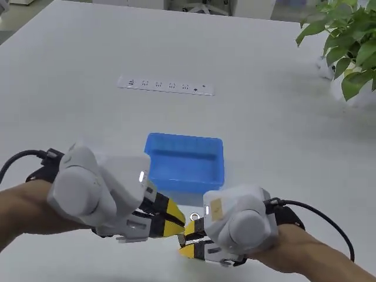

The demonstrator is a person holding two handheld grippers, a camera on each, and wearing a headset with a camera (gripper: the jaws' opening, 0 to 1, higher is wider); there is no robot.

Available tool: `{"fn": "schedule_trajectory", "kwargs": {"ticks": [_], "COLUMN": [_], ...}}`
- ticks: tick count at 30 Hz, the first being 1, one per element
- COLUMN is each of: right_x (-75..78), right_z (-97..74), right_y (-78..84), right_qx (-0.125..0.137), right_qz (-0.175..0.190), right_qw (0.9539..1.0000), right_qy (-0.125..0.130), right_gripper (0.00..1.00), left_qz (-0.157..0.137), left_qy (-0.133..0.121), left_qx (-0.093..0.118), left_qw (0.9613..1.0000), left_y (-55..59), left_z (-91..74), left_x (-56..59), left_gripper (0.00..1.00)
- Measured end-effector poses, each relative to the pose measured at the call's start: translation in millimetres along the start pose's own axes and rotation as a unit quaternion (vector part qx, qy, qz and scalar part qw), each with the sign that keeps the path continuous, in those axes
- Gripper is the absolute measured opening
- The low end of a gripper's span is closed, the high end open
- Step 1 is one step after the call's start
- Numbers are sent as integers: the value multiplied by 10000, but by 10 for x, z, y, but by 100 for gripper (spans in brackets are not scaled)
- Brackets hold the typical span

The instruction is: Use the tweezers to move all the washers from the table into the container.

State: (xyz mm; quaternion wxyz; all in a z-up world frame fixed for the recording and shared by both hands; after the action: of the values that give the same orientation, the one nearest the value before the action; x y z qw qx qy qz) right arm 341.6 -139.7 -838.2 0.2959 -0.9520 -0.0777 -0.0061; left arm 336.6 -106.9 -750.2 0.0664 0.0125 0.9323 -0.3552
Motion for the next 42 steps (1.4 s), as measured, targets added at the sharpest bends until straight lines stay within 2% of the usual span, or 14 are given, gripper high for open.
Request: {"fn": "schedule_trajectory", "kwargs": {"ticks": [7,16,19,24,42], "right_x": [-8,-9,-10,-7,82], "right_z": [-11,-9,-9,-15,-92], "right_y": [27,24,24,35,41], "right_qx": [42,60,72,83,125], "right_qz": [7,12,22,42,84], "right_qw": [10000,10000,10000,10000,9996], "right_qy": [11,3,3,8,219], "right_gripper": [11,10,10,10,12], "left_qz": [-44,-54,-95,-17,192], "left_qy": [57,148,163,140,88], "left_qx": [167,43,72,231,234], "left_qw": [9998,9999,9998,9996,9995], "left_y": [-34,38,45,31,-17], "left_z": [46,158,169,182,144], "left_x": [-3,16,19,14,-54], "left_gripper": [6,6,7,6,6]}}
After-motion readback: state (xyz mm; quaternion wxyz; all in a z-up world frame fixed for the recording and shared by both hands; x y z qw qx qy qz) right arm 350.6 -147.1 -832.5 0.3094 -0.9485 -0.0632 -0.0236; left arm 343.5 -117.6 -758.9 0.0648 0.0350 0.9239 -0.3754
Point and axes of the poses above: the centre of the closed fingertips' face, and the gripper's own axes: z roughly forward along the fingers, x roughly to its right, y roughly out of its underside, the point moved 4 cm from there along -z, roughly backward along the fingers, and after that the axes turned 7 degrees about -x, right-handed, at the moved point
